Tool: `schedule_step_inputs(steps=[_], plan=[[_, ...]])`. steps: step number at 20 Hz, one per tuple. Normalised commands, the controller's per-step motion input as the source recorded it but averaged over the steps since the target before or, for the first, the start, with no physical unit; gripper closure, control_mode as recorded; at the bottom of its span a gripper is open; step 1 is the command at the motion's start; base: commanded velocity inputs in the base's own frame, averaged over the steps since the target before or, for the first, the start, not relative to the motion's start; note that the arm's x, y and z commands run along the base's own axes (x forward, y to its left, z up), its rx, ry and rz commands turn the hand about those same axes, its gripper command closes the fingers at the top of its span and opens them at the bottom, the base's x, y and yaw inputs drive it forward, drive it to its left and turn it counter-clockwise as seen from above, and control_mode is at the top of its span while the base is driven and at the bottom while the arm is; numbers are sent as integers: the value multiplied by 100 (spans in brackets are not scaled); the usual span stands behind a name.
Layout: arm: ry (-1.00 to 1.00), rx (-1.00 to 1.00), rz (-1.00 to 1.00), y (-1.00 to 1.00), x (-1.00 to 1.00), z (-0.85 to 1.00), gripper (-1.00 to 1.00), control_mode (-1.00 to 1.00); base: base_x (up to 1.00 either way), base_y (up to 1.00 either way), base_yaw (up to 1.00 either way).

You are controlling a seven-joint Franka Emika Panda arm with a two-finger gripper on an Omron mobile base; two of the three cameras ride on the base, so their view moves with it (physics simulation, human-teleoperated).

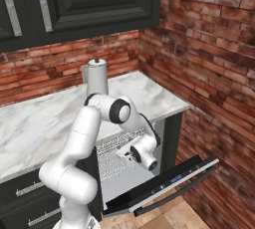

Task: Open the dishwasher door and pull out the top rack.

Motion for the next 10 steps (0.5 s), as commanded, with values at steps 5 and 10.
schedule_step_inputs(steps=[5, 10], plan=[[-18, 9, 0, 0, 65, 0, -100, -100, 0, 0, 0], [-13, 7, 0, 2, 66, 0, -100, -100, 0, 0, 0]])
